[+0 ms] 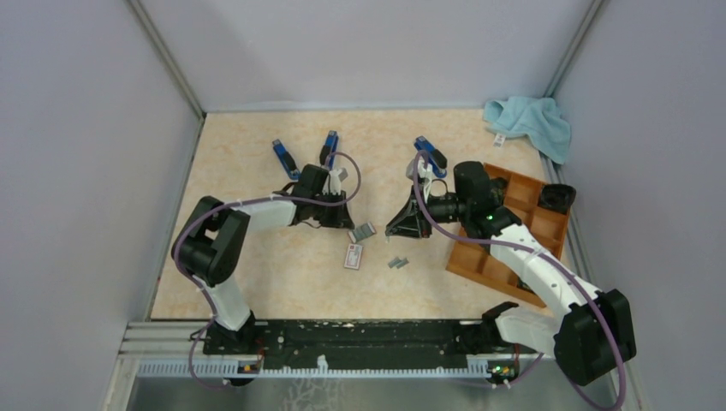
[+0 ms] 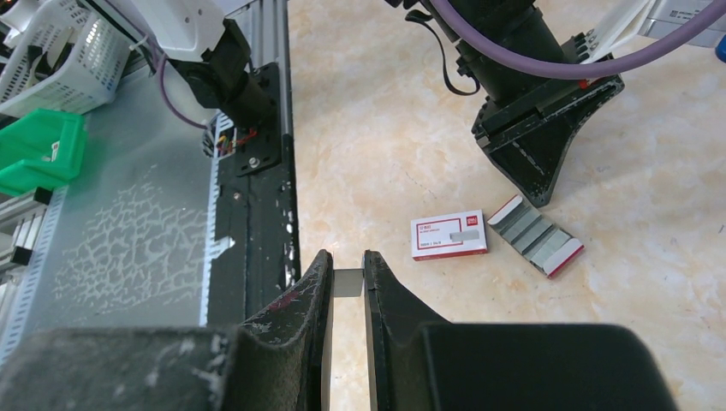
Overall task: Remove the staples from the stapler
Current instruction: Move the staple box to the center of the board.
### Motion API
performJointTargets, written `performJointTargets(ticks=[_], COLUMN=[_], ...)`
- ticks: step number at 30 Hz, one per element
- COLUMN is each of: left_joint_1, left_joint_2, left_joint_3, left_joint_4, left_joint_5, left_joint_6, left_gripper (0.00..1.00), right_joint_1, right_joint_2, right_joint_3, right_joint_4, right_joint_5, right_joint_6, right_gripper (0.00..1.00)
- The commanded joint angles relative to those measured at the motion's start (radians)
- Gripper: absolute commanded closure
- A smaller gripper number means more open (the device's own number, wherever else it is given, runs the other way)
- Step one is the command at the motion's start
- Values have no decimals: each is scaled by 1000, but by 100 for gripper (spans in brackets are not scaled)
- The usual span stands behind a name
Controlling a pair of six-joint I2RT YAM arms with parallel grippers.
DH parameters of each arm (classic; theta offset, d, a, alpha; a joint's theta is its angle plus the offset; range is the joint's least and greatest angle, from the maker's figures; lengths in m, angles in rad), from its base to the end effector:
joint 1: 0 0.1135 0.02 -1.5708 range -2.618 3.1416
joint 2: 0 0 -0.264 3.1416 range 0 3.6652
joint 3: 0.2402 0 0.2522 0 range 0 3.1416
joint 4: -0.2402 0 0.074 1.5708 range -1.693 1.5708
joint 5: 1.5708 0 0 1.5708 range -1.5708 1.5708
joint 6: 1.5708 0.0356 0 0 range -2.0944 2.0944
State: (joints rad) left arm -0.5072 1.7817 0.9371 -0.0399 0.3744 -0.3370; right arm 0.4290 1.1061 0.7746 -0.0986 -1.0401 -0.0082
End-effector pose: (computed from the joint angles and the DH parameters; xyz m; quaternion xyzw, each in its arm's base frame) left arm 0.3002 -0.1817 0.1455 0.1410 0.9166 -0.2953 0.2298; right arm 0.2023 0.1263 0.2881 -0.4203 0.6549 0.5069 0.3709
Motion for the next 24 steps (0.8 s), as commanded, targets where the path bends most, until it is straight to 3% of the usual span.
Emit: performJointTargets(ticks=[1,24], left_joint_1=[-20,-51], left_joint_2=[-19,44], left_joint_3=[-21,9], left_joint_4=[9,90], left_joint_5=[29,95], left_joint_6=[-13,-50], left_gripper=[80,79], right_joint_1=[-7,-7], right_joint_2=[-17,-14], right_joint_3=[45,41], right_joint_4=[19,-39], right_joint_5=[7,130], right_joint_6=[-23,-142], right_gripper=[92,92])
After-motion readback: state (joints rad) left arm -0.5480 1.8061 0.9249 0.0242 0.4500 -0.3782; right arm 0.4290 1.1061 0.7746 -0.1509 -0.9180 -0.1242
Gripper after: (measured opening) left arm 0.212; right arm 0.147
